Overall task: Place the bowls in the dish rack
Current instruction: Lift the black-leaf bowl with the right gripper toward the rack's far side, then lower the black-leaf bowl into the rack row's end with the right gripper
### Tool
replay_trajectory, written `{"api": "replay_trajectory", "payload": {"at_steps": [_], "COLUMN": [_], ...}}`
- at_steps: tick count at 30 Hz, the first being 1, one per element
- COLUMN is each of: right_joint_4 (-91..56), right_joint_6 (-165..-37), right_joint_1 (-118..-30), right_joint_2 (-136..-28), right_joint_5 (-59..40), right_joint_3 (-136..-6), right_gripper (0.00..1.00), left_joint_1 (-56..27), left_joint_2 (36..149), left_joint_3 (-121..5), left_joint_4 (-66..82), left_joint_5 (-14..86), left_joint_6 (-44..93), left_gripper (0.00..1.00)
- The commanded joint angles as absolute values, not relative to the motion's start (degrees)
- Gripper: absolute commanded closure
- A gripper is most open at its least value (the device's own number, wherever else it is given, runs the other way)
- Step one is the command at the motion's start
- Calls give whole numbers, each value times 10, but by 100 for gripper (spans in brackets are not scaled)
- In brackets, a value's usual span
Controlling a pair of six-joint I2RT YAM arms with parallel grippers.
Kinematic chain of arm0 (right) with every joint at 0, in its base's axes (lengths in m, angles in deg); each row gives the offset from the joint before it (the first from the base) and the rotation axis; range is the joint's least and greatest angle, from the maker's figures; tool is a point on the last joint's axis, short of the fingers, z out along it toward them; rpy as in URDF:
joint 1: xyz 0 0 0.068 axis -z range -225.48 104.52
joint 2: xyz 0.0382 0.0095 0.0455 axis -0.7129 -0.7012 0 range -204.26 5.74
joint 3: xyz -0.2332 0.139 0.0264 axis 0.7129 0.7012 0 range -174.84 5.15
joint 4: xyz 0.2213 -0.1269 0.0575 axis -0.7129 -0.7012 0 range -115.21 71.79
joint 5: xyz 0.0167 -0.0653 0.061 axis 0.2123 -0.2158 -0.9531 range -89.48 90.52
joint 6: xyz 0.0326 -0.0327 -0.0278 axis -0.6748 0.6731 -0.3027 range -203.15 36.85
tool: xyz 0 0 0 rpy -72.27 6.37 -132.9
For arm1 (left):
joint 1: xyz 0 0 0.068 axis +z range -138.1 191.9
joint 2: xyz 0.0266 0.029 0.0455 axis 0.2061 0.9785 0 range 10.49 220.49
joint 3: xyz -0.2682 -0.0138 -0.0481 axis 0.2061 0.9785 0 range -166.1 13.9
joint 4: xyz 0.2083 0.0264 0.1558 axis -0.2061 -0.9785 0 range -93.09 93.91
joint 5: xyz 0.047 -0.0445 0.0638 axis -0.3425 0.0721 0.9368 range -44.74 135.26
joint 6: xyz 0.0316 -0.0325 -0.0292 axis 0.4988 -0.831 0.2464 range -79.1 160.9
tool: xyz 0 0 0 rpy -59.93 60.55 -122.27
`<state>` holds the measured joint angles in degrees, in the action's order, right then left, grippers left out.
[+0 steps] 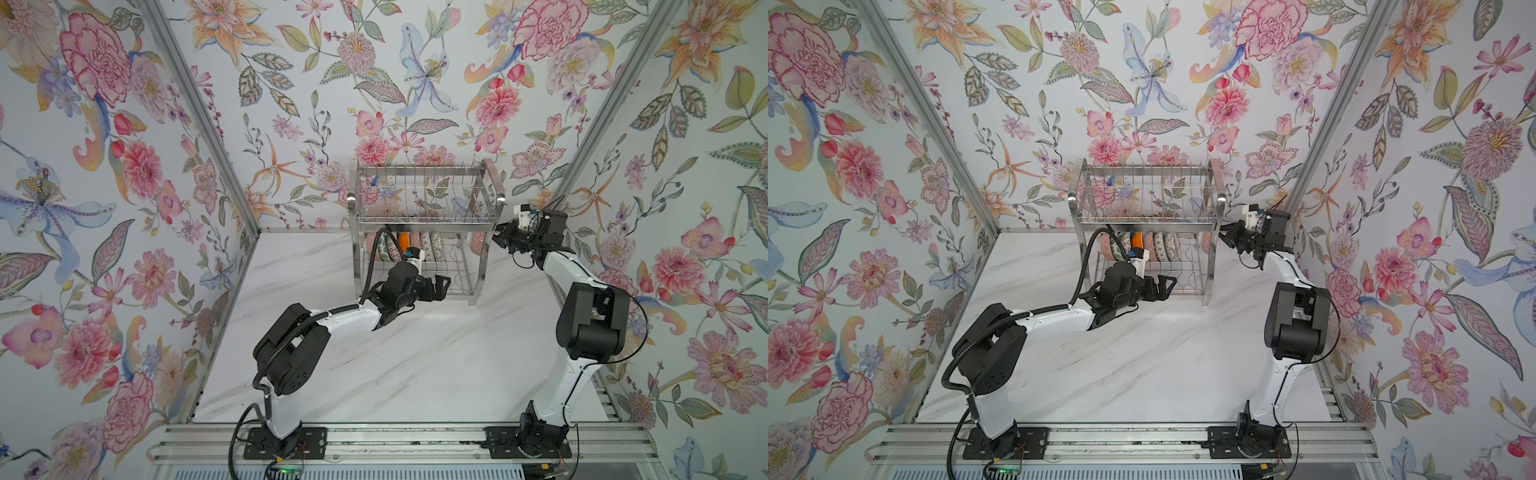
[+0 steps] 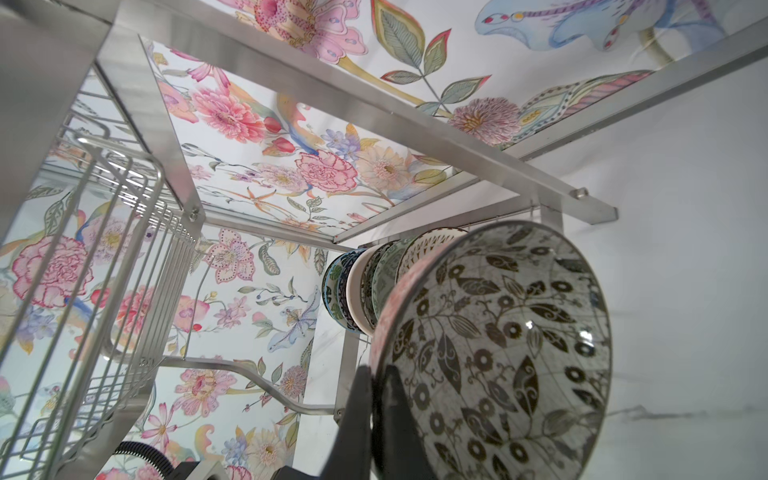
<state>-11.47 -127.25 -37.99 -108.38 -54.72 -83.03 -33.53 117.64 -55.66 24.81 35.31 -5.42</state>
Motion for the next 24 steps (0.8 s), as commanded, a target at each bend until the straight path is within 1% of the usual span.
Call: {"api": "replay_trajectory", "payload": {"at_steps": [1, 6, 14, 19, 24], "right_joint_4": [-13, 61, 141, 222, 252], "right_joint_6": [-1318, -1370, -1431, -1496, -1518], "right_joint_1": [-387, -399, -413, -422, -429], "right_joint_2": [-1099, -1125, -1167, -1197, -1216], "right_joint_5": [-597, -615, -625, -635, -630], "right_joint_3": [-847, -843, -844, -839, -838], "right_gripper": [100, 100, 100, 100, 100], "left_joint_1": [-340, -342, -342, -342, -342], "left_joint_2": [1175, 1169, 1160, 1155, 1153], "left_joint_3": [-579, -576, -563, -559, -556], "left_joint_4": [233, 225, 225, 224, 220], "left_joint_5": [368, 374, 378, 381, 384], "left_joint_6": [-37, -31, -30, -29, -27], "left_gripper": [1, 1, 1, 1, 1]}}
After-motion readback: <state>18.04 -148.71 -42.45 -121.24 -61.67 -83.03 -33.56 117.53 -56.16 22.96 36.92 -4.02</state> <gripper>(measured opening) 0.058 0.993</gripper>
